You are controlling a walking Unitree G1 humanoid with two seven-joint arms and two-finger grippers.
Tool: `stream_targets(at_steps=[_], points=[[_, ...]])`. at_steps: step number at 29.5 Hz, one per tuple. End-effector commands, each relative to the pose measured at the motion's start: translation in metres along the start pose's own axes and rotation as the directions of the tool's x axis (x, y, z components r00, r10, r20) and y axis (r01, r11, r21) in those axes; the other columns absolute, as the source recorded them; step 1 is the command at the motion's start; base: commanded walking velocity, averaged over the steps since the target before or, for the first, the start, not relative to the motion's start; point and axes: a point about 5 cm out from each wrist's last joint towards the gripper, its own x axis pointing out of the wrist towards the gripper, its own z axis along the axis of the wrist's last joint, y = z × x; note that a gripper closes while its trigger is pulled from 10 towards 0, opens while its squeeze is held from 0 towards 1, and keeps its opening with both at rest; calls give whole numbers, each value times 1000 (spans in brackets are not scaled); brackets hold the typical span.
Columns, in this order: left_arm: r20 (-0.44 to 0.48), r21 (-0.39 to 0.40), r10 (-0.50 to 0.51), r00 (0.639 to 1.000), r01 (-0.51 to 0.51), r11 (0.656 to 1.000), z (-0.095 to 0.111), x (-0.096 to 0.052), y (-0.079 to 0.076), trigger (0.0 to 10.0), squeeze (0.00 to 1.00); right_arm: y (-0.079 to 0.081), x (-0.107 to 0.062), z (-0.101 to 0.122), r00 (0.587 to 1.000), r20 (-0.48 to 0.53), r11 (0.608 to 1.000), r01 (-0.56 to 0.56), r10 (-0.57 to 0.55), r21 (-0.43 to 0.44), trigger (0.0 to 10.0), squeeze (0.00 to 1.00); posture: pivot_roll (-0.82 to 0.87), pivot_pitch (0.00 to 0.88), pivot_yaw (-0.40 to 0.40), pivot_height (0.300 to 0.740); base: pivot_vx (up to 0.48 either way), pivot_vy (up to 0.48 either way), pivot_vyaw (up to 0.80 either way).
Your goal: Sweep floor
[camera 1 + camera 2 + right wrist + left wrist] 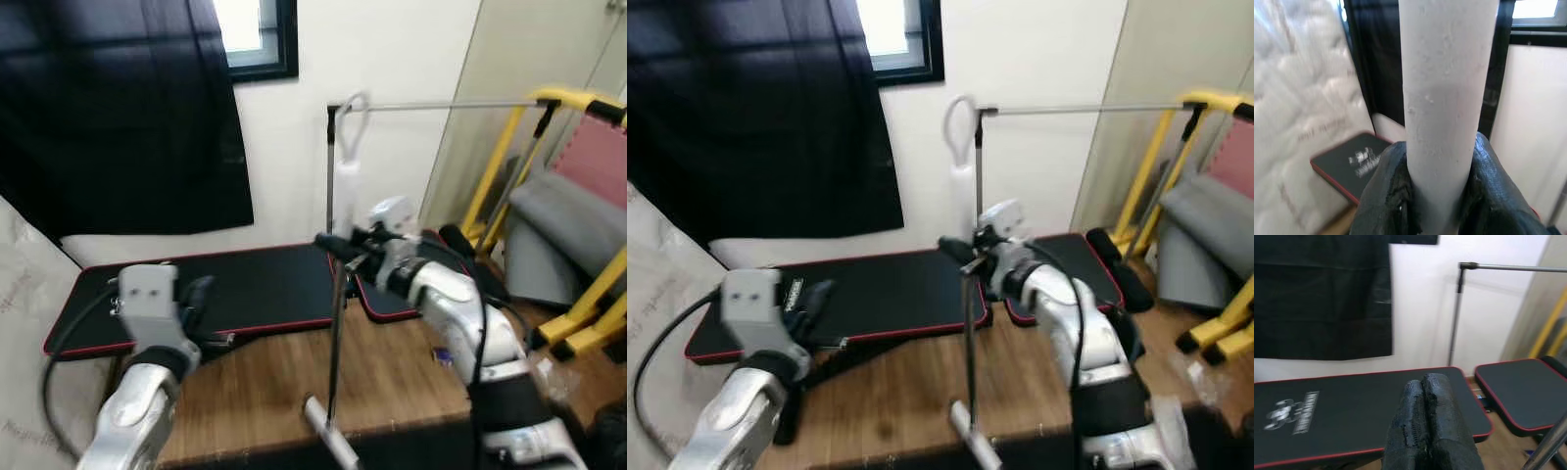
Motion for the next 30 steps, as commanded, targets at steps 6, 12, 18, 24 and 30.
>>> stream_targets(at_steps=[6,12,18,24,30], points=[[6,1,6,1000,-6,1000,-1,1,1,10000,0,-15,5,4,990,9,988,137,-138,76,10000,0,-75,0,-16,740,0,0,0],[11,-2,7,1000,-7,1000,-1,1,2,10000,0,-17,4,4,991,-16,990,136,-135,32,10000,0,-75,0,-18,740,84,0,260],[14,-5,-4,1000,4,1000,-1,2,1,10000,0,-22,4,7,986,10,984,167,-168,57,10000,0,-70,0,-14,740,297,0,592],[17,-7,-17,1000,18,1000,0,3,-1,10000,0,-26,6,10,978,14,977,206,-207,46,10000,0,-72,0,-15,740,317,0,0],[19,-7,-30,999,31,1000,-1,4,-3,10000,0,-38,3,7,952,-20,952,306,-307,-33,10000,0,-71,0,-16,740,326,0,0]])
